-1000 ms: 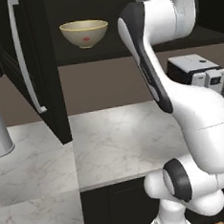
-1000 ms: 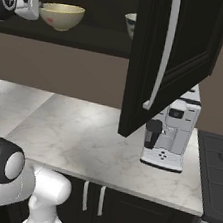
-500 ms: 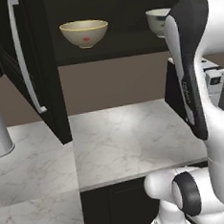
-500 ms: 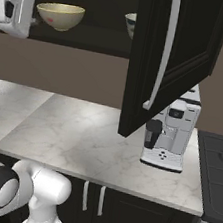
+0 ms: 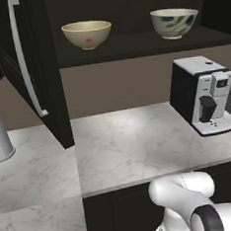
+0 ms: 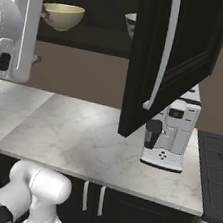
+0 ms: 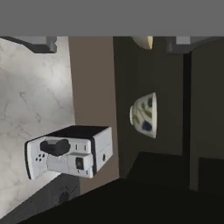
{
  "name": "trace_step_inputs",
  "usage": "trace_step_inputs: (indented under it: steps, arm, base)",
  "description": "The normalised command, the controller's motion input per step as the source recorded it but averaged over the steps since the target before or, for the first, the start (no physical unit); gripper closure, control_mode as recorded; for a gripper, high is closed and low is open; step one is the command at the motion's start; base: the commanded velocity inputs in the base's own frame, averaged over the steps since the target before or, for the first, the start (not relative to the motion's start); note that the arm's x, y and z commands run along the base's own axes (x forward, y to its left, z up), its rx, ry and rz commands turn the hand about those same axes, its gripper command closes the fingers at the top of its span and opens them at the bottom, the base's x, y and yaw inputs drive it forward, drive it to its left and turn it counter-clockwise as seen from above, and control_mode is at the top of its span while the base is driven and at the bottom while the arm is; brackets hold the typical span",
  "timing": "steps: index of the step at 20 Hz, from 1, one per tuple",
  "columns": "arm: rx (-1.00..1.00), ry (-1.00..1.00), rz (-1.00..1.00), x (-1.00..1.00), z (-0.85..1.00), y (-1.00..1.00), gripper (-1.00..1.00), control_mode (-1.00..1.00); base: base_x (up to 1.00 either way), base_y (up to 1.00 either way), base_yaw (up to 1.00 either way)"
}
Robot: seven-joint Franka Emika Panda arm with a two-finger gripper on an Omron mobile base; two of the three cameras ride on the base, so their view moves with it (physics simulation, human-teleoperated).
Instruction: Open the cabinet. Pick the bowls from the counter and place them in the cabinet. Then close the cabinet.
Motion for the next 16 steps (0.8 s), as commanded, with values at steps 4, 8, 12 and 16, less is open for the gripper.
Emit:
trace_step_inputs:
  steps: [4, 8, 12, 16]
  arm:
    - [0.11, 0.0, 0.0, -0.89, 0.0, -0.67, -1.0, -1.0]
    - [0.12, 0.0, 0.0, -0.77, 0.0, -0.61, -1.0, -1.0]
    - [0.13, 0.0, -0.01, -0.65, 0.0, -0.61, -1.0, -1.0]
    - [0.11, 0.0, -0.01, -0.55, 0.0, -0.52, -1.0, -1.0]
  base:
    - [0.0, 0.0, 0.0]
    - [0.0, 0.0, 0.0]
    - [0.0, 0.0, 0.0]
    - [0.0, 0.0, 0.0]
